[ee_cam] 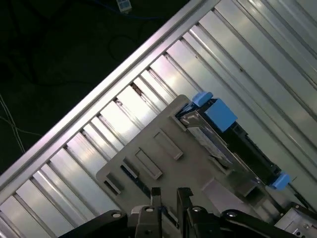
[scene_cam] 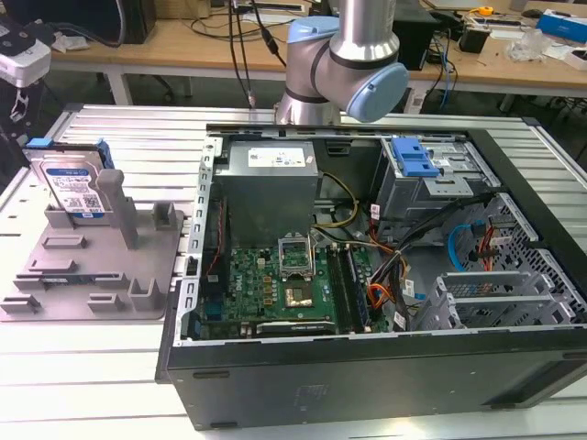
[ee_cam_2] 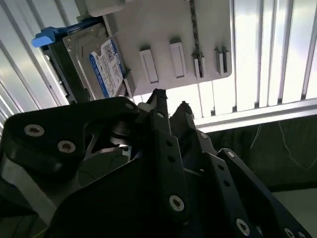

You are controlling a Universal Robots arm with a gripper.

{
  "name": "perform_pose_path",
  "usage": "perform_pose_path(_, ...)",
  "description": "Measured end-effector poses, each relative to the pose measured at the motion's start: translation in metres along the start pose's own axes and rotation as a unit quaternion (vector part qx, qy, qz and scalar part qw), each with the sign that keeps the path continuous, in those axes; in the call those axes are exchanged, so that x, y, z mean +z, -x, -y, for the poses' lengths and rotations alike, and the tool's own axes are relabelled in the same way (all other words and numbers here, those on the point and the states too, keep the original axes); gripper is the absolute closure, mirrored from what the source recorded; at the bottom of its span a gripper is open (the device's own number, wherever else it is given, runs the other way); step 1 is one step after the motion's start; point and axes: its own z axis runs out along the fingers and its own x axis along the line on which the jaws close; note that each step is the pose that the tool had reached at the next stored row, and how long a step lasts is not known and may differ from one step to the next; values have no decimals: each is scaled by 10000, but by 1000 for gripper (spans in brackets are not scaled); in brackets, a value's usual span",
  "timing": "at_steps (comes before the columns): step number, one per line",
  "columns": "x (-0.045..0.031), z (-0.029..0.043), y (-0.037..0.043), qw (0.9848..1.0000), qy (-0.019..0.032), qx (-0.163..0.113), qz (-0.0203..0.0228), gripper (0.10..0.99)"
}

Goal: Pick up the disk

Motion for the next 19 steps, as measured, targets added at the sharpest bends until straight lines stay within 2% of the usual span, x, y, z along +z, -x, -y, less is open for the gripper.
perform_pose_path(2, 3, 0, 0, 9996, 0, -275, -10, 671)
perform_pose_path(3, 4, 0, 0, 9993, 0, -373, -14, 671)
perform_pose_path(4, 5, 0, 0, 9987, 0, -512, -20, 604)
perform_pose_path(7, 8, 0, 0, 9959, 0, -903, -35, 604)
perform_pose_path(8, 10, 0, 0, 9942, -1, -1079, -41, 604)
perform_pose_path(10, 12, 0, 0, 9889, -1, -1487, -57, 604)
perform_pose_path(11, 12, 0, 0, 9853, -1, -1706, -65, 592)
perform_pose_path(12, 13, 0, 0, 9811, -2, -1936, -73, 529)
perform_pose_path(13, 14, 0, 0, 9750, -4, -2222, -83, 529)
perform_pose_path(14, 15, 0, 0, 9722, -12, -2341, -84, 529)
perform_pose_path(15, 16, 0, 0, 9707, -23, -2400, -80, 529)
perform_pose_path(17, 18, 0, 1, 9660, -59, -2582, -67, 529)
perform_pose_path(19, 19, 0, 1, 9653, -64, -2608, -66, 529)
